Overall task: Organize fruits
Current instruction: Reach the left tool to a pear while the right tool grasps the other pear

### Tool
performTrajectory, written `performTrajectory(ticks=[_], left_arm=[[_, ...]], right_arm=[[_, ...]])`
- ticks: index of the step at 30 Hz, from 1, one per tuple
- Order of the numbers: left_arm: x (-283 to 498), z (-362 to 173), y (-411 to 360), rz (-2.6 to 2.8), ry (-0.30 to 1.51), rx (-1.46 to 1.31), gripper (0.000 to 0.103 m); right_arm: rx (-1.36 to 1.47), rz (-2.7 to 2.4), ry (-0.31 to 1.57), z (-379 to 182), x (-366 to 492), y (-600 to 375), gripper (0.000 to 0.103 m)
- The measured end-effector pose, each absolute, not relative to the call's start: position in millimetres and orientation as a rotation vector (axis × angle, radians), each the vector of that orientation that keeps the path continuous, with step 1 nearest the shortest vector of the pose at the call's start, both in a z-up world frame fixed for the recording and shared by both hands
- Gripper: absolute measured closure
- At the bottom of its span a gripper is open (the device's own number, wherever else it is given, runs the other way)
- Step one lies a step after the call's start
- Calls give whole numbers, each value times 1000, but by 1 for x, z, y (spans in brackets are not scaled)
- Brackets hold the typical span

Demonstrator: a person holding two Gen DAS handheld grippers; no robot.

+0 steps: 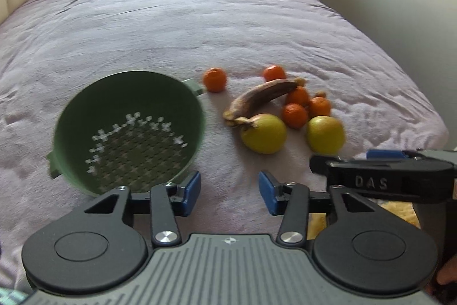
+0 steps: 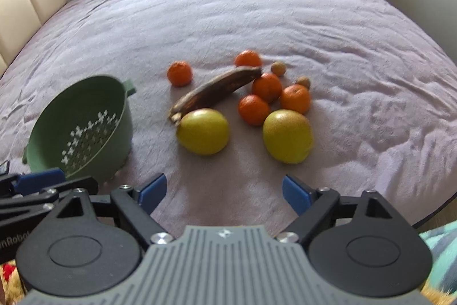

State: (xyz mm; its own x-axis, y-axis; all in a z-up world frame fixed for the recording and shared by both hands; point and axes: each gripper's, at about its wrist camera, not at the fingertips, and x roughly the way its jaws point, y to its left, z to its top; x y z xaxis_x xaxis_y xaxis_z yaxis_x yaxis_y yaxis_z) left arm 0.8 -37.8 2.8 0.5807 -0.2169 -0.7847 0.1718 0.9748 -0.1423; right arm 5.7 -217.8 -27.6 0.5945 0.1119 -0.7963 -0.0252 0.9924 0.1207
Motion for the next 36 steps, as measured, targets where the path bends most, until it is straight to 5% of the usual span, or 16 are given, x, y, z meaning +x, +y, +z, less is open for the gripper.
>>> performTrajectory(ticks=[20, 36], left_arm=[[61, -47, -76, -168, 949, -337, 48], [86, -92, -74, -102, 941, -503, 33]], right_arm=[[323, -85, 995, -64, 60, -275, 28], [400, -117, 1041, -104, 95, -289, 28]])
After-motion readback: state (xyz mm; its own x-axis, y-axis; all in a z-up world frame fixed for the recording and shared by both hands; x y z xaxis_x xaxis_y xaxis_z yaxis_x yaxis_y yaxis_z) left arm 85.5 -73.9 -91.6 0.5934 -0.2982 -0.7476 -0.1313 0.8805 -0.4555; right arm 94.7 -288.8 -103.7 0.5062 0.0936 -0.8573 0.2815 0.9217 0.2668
